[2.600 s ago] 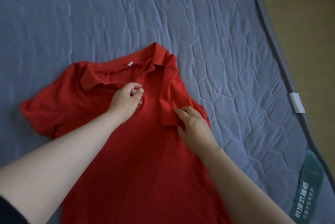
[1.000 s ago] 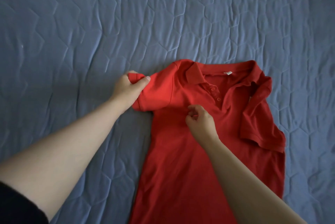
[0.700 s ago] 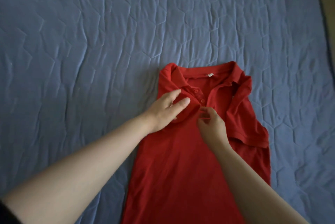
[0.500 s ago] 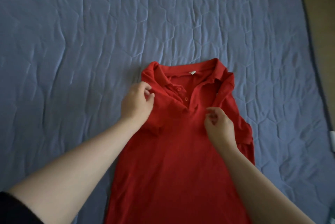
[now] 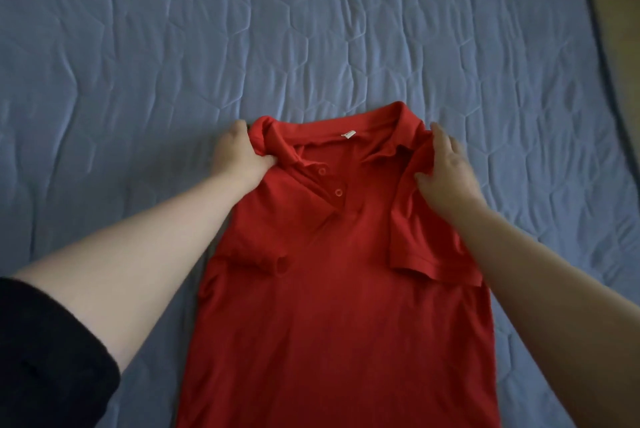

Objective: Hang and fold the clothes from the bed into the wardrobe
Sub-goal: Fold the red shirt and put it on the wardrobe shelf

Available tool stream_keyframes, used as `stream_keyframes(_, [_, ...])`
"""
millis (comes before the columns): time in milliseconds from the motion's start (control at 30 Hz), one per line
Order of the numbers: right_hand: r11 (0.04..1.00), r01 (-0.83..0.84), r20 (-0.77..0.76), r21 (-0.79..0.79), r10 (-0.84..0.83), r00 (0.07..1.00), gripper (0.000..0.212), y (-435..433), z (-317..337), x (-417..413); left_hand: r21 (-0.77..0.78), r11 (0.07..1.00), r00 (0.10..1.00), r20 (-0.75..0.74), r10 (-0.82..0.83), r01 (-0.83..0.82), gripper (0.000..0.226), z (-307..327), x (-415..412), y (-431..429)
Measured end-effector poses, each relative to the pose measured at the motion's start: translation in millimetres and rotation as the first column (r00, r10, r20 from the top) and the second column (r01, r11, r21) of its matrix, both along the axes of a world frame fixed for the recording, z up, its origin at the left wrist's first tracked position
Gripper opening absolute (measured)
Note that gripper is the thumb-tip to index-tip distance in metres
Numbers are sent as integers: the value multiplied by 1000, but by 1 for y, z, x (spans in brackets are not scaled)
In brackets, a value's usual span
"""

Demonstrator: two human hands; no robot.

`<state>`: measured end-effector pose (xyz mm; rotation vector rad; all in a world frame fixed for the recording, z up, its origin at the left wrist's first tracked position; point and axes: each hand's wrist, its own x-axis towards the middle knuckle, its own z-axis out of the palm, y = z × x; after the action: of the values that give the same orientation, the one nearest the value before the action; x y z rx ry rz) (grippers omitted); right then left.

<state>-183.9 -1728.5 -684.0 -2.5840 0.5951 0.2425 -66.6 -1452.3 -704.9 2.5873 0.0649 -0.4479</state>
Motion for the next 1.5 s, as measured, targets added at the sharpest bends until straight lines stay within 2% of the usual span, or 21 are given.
stream_keyframes(133, [977, -196, -107, -78, 188, 976, 94, -17, 2, 25, 81, 996, 998, 37, -47, 43, 37, 0, 5, 2])
stream_keyframes(200, [974, -211, -168, -82, 195, 966, 90, -18, 4, 33, 70, 997, 998, 47, -43, 39, 36, 2, 7, 6])
stream_keyframes(300, [976, -166, -206, -142, 135, 969, 66, -17, 8, 36, 36, 999, 999, 32, -29, 28, 40, 7, 7, 9])
stream_keyframes(400, [974, -123, -157, -188, 94, 983, 34, -9, 16, 32, 26, 999, 998, 40, -48, 47, 38, 20, 3, 11])
stream_keyframes(500, [963, -95, -99, -251, 72, 992, 23, -4, 25, 19, -43, 998, 998, -28, -48, 47, 28, 38, -1, 15])
stream_keyframes(567, [968, -54, -35, -247, 47, 998, 19, -3, 30, 6, -164, 986, 995, -100, 15, -32, 27, 48, -5, 18])
stream_keyframes(667, [996, 74, 102, -44, -69, 992, 16, 1, 43, -14, -401, 894, 970, -209, 122, -199, 25, 61, -19, 21])
stream_keyframes(767, [955, 230, 108, 190, -253, 962, 24, 10, 57, -40, -542, 792, 954, -249, 169, -282, 28, 71, -45, 26])
stream_keyframes(867, [907, 272, 17, 320, -293, 956, 24, 22, 68, -70, -581, 757, 944, -295, 145, -298, 24, 80, -80, 36])
stream_keyframes(967, [810, 315, -99, 495, -308, 946, 35, 33, 78, -106, -634, 599, 864, -444, 236, -489, 27, 89, -115, 41])
stream_keyframes(1000, [810, 319, -115, 492, -303, 946, 32, 36, 81, -119, -604, 569, 823, -490, 287, -558, 33, 91, -128, 43])
stream_keyframes(1033, [817, 333, -121, 470, -315, 942, 32, 40, 82, -133, -544, 589, 794, -507, 337, -598, 41, 91, -140, 47])
stream_keyframes(1100, [788, 455, -150, 416, -434, 888, 59, 44, 82, -160, -407, 692, 786, -468, 402, -596, 50, 85, -166, 57])
stream_keyframes(1167, [750, 567, -167, 339, -546, 821, 71, 49, 80, -190, -339, 771, 816, -435, 380, -540, 41, 82, -197, 69])
stream_keyframes(1300, [863, 470, -169, 183, -444, 880, 46, 59, 70, -262, -310, 885, 895, -391, 215, -348, 19, 85, -256, 94])
stream_keyframes(1400, [865, 425, -187, 267, -386, 903, 7, 78, 61, -313, -237, 957, 948, -306, 90, -167, 25, 78, -300, 117])
stream_keyframes(1500, [891, 407, -202, 202, -369, 907, 33, 92, 38, -353, -188, 982, 958, -287, -24, -31, 32, 59, -337, 134])
